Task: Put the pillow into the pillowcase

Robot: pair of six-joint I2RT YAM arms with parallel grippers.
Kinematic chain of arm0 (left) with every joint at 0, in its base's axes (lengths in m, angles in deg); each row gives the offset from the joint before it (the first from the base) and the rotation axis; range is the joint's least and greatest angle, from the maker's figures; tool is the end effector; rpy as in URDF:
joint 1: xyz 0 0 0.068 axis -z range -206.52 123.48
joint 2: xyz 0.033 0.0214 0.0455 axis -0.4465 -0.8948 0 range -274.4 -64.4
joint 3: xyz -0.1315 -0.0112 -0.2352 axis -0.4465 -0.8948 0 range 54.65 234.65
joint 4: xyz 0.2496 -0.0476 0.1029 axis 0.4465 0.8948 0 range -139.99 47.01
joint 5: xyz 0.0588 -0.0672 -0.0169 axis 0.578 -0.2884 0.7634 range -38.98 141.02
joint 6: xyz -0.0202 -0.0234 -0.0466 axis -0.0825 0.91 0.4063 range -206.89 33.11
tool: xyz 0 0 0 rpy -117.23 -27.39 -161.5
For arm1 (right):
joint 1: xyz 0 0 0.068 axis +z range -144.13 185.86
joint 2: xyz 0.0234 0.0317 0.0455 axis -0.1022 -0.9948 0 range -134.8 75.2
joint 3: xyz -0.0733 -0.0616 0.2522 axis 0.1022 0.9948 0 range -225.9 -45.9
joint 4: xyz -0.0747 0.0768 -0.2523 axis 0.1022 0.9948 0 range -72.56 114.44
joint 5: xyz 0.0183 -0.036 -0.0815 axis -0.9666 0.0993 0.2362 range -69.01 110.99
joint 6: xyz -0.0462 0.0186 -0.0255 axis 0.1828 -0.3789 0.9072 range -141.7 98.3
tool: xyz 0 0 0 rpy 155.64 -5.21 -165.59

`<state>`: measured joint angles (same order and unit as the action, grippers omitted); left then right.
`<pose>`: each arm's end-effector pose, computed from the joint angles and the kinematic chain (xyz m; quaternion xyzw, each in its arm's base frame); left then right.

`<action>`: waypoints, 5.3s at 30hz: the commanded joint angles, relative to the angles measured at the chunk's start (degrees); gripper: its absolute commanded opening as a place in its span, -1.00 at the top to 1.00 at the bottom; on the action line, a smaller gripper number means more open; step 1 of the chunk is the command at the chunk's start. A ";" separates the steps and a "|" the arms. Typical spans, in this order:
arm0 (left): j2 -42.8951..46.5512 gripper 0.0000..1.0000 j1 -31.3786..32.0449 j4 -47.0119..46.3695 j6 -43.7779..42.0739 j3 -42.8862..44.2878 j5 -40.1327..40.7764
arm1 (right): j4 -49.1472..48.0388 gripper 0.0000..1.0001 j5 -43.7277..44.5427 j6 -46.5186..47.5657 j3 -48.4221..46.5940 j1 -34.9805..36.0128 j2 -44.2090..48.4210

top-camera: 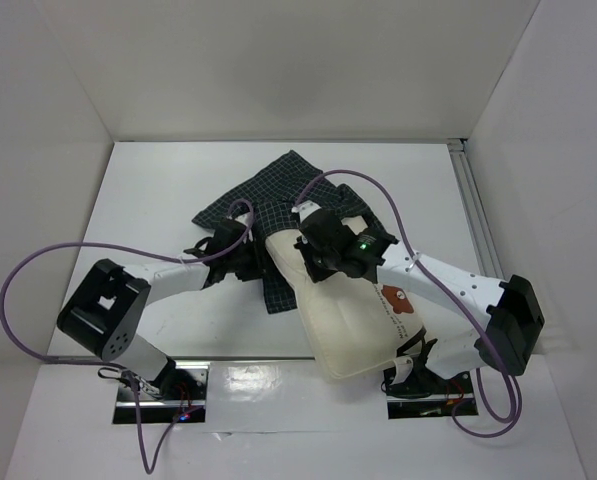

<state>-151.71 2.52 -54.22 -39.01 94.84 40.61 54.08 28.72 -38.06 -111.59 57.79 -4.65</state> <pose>0.2673 -0.1562 0.1492 -0.1136 0.9065 -0.3127 0.2599 0.1956 0.2411 0.2782 -0.2655 0.9019 0.1353 0.3126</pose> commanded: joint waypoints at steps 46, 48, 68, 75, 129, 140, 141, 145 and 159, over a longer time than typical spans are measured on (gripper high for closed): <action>4.86 1.00 4.44 -25.54 3.45 -9.65 -20.78 | -12.91 1.00 3.80 -1.75 -18.51 -13.77 -25.25; 5.66 1.00 5.23 -26.18 4.24 -12.40 -21.31 | -13.96 1.00 3.08 -2.27 -18.51 -14.48 -26.57; 14.71 1.00 5.68 -18.88 -0.24 -12.75 -21.93 | -13.52 1.00 7.84 -4.99 -25.56 -14.48 -23.94; 23.74 1.00 5.68 -13.82 1.61 -21.20 -22.82 | -16.69 1.00 5.11 -7.99 -17.64 -12.29 -29.57; -32.74 -1.00 17.19 67.60 -0.94 72.22 35.21 | -18.80 -0.60 -23.19 -5.79 11.63 -37.50 1.90; -40.40 0.41 12.98 65.05 -0.94 71.00 31.69 | -20.82 -0.72 -25.30 -5.79 13.48 -38.56 1.73; -39.61 0.93 12.97 65.05 -0.94 70.48 31.08 | -21.52 -0.72 -25.30 -5.79 13.48 -38.56 1.20; -31.82 1.00 9.99 61.55 -0.94 64.87 26.08 | -23.81 -0.72 -28.90 -5.79 11.47 -38.56 -4.24; -16.75 1.00 7.61 58.46 -5.07 58.96 19.37 | -26.27 -1.00 -28.29 3.00 -7.43 -30.65 -26.49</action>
<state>-171.64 9.88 5.45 -42.23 153.37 61.26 30.67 0.41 -38.89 -115.22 27.34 -29.29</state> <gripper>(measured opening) 0.037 0.999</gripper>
